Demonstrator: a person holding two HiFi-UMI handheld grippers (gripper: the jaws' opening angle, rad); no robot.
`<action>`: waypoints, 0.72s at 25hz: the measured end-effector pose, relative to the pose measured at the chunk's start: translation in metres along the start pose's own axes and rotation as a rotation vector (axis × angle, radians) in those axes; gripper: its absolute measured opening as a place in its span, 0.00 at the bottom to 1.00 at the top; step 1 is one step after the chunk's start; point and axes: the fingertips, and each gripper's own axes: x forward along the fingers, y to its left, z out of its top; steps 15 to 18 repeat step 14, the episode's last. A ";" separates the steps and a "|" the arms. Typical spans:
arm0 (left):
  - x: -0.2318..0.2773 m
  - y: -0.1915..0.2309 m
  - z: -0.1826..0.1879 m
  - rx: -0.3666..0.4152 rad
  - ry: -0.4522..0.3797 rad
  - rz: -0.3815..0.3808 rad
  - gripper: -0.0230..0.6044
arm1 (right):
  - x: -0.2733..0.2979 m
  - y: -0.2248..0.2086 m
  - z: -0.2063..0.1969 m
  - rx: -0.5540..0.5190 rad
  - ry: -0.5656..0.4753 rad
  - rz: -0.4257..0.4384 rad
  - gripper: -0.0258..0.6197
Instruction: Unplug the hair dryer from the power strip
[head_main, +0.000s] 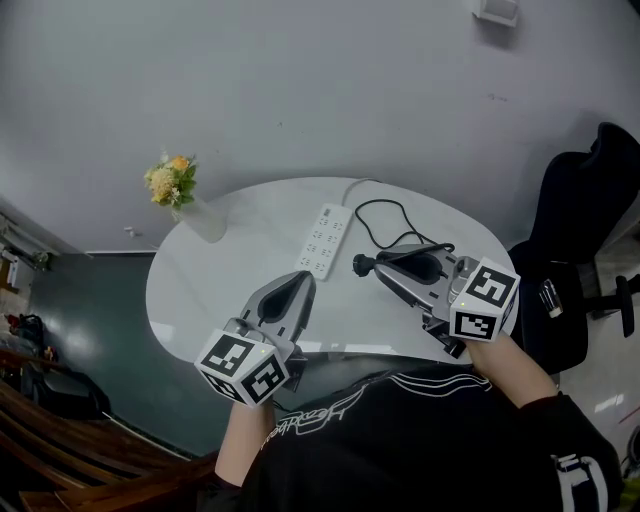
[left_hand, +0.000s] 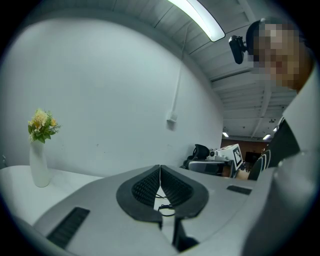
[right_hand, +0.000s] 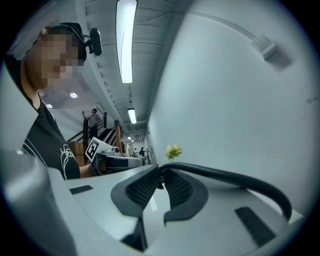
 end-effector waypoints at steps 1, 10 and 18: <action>0.001 0.001 0.000 0.005 0.003 -0.001 0.05 | 0.001 -0.001 0.000 -0.002 0.004 0.000 0.08; 0.011 0.008 0.000 0.011 0.012 -0.008 0.05 | 0.005 -0.010 0.004 -0.004 0.010 -0.012 0.08; 0.009 0.010 0.004 0.016 0.009 -0.004 0.05 | 0.008 -0.006 0.007 -0.012 0.008 -0.005 0.08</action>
